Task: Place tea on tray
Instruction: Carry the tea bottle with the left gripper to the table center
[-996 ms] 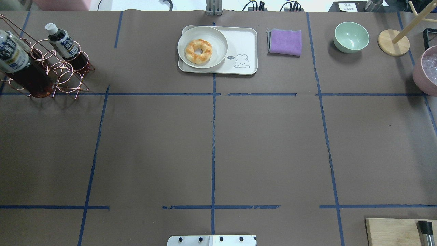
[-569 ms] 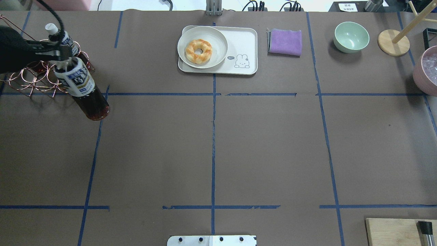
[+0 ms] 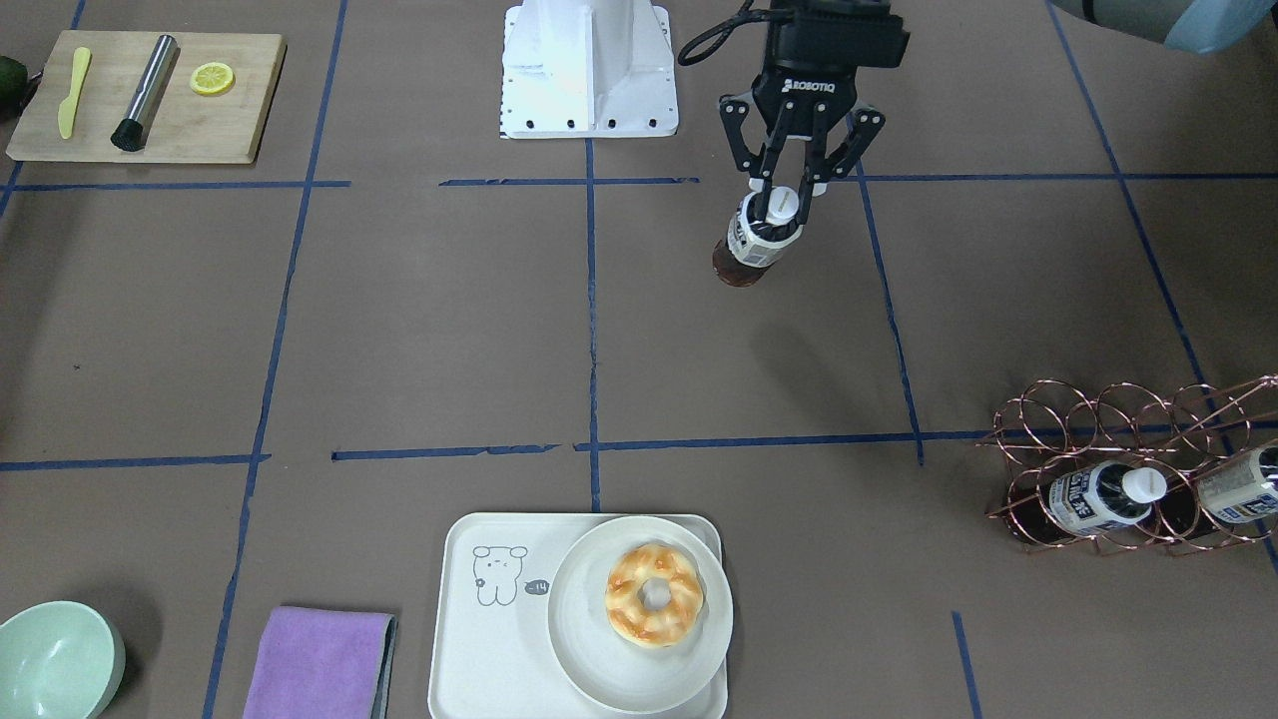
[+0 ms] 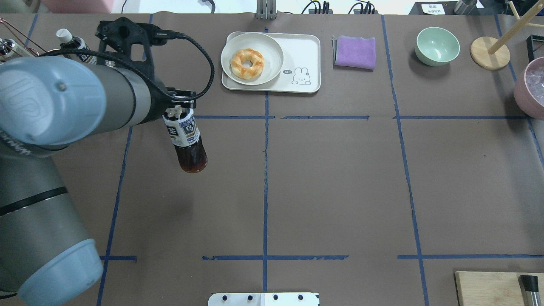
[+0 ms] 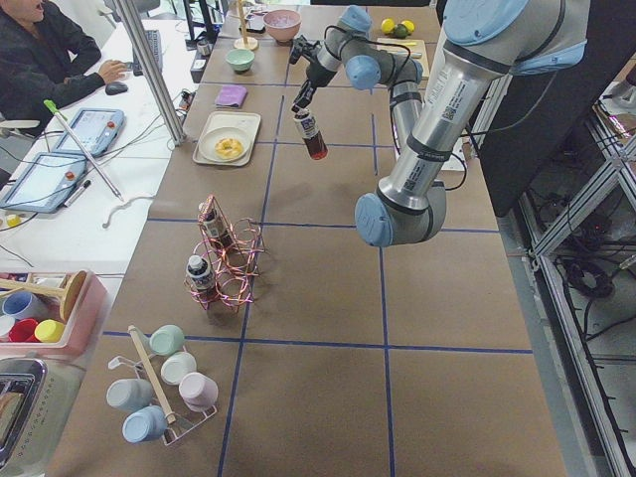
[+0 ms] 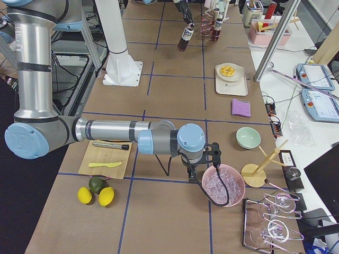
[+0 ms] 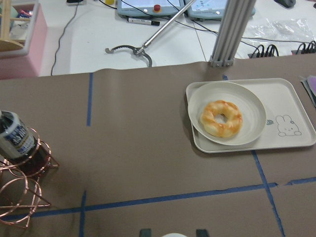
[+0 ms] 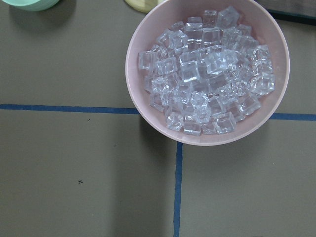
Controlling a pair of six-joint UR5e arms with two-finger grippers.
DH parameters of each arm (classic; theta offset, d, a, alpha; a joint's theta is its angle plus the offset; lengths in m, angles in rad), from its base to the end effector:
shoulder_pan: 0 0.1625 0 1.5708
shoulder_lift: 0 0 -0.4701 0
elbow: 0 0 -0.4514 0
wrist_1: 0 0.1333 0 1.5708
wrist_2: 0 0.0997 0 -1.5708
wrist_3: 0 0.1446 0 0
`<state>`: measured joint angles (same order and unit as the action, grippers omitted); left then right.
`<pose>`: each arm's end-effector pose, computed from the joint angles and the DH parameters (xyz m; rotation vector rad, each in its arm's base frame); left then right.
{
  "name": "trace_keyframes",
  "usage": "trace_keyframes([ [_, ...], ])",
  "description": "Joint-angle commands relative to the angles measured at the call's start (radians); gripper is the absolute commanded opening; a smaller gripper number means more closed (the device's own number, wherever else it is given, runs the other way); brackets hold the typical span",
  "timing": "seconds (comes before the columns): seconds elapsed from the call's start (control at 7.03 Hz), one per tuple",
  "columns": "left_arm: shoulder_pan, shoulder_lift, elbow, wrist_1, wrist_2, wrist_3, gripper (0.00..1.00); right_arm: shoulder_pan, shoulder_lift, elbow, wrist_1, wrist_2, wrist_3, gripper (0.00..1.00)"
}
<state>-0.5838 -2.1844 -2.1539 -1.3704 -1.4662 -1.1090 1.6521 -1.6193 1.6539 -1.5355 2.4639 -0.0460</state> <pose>0.4276 -0.4604 0.1211 0.5806 0.8155 -0.1638 0.0640 -0.5307 0.6999 0.1218 -0.8867 0.0017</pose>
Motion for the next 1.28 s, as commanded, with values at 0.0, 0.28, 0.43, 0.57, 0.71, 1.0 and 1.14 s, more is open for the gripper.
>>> trace_keyframes([
  [0.0, 0.027, -0.105, 0.15, -0.067, 0.004, -0.055, 0.0, 0.0, 0.001, 0.0, 0.0, 0.001, 0.0, 1.0],
  [0.28, 0.07, -0.132, 0.228, -0.151, 0.009, -0.089, 0.0, -0.002, 0.003, 0.0, 0.0, 0.0, 0.0, 1.0],
  [0.43, 0.094, -0.135, 0.256, -0.207, 0.074, -0.097, 0.0, -0.002, 0.004, 0.0, 0.0, 0.001, 0.0, 1.0],
  [0.57, 0.149, -0.133, 0.275, -0.211, 0.166, -0.098, 0.0, 0.0, 0.003, 0.001, 0.0, 0.001, 0.0, 1.0],
  [0.71, 0.191, -0.135, 0.292, -0.234, 0.263, -0.101, 0.0, 0.0, 0.003, 0.001, 0.0, 0.001, 0.0, 1.0],
  [1.0, 0.26, -0.117, 0.357, -0.391, 0.396, -0.098, 0.0, 0.0, 0.003, 0.0, 0.0, 0.0, -0.002, 1.0],
  [1.14, 0.26, -0.098, 0.356, -0.463, 0.4, -0.091, 0.0, 0.0, 0.001, -0.002, 0.0, 0.0, -0.002, 1.0],
])
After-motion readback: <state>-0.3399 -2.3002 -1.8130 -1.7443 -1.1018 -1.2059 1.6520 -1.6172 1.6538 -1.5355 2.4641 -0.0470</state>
